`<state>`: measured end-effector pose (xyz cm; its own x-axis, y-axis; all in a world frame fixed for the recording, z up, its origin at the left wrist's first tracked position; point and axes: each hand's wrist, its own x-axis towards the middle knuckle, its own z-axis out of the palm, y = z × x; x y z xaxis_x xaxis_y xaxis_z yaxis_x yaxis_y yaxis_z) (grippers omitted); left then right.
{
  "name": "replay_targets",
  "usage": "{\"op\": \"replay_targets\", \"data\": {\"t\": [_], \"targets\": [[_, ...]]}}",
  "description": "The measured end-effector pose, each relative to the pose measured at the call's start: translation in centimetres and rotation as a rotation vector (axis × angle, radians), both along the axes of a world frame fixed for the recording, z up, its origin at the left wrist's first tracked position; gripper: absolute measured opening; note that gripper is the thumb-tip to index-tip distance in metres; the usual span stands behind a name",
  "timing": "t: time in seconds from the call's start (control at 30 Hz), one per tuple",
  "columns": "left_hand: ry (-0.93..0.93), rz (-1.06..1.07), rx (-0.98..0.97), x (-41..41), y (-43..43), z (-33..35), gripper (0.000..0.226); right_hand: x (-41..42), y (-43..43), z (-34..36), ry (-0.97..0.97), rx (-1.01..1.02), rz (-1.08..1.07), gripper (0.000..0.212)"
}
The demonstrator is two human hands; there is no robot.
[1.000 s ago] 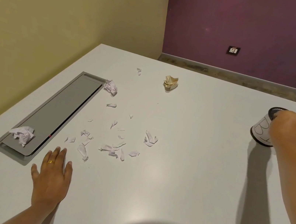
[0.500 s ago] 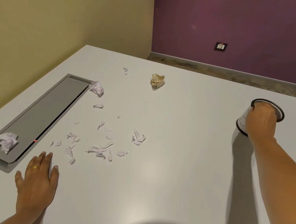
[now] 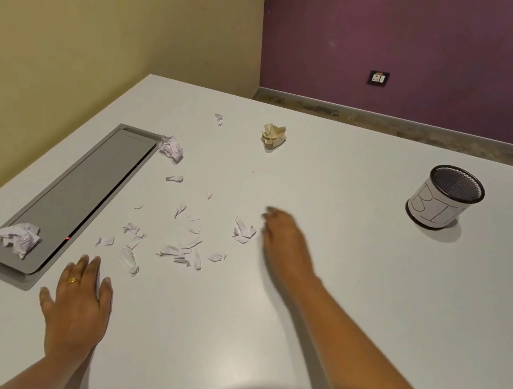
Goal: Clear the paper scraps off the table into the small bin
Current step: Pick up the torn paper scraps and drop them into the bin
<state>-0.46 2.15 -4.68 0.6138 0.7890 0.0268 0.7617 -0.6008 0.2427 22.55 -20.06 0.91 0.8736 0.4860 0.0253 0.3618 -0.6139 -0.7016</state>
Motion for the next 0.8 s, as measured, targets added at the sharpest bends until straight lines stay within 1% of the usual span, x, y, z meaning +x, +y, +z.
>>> {"op": "replay_targets", "data": {"t": [0.07, 0.1, 0.2, 0.3, 0.43, 0.5, 0.67, 0.8], "targets": [[0.0, 0.002, -0.005, 0.0, 0.0, 0.1, 0.043, -4.2, 3.4, -0.8, -0.041, -0.04, 0.275, 0.033], [0.0, 0.001, -0.004, 0.0, -0.1, 0.1, 0.044, -5.5, 4.7, -1.2, -0.055, -0.044, 0.354, 0.033], [-0.002, -0.002, -0.002, 0.0, -0.2, 0.1, 0.044, -8.5, 7.7, -1.1, -0.036, -0.03, 0.454, 0.033], [0.005, -0.008, -0.004, 0.0, -0.1, 0.1, 0.045, -11.4, 10.1, -1.1, -0.018, -0.068, 0.568, 0.038], [0.008, -0.01, -0.001, 0.0, -0.1, 0.0, 0.045, -12.8, 11.7, -1.1, 0.065, -0.122, 0.627, 0.054], [0.016, -0.015, 0.001, 0.0, -0.1, -0.1, 0.046, -13.3, 12.4, -1.3, 0.067, -0.185, 0.666, 0.059], [0.047, -0.016, -0.002, 0.0, 0.0, -0.2, 0.048, -13.9, 13.8, -2.2, 0.042, -0.325, 0.699, 0.054], [0.049, -0.017, -0.011, 0.0, 0.1, -0.3, 0.048, -14.8, 13.9, -3.1, -0.045, -0.359, 0.665, 0.053]]}}
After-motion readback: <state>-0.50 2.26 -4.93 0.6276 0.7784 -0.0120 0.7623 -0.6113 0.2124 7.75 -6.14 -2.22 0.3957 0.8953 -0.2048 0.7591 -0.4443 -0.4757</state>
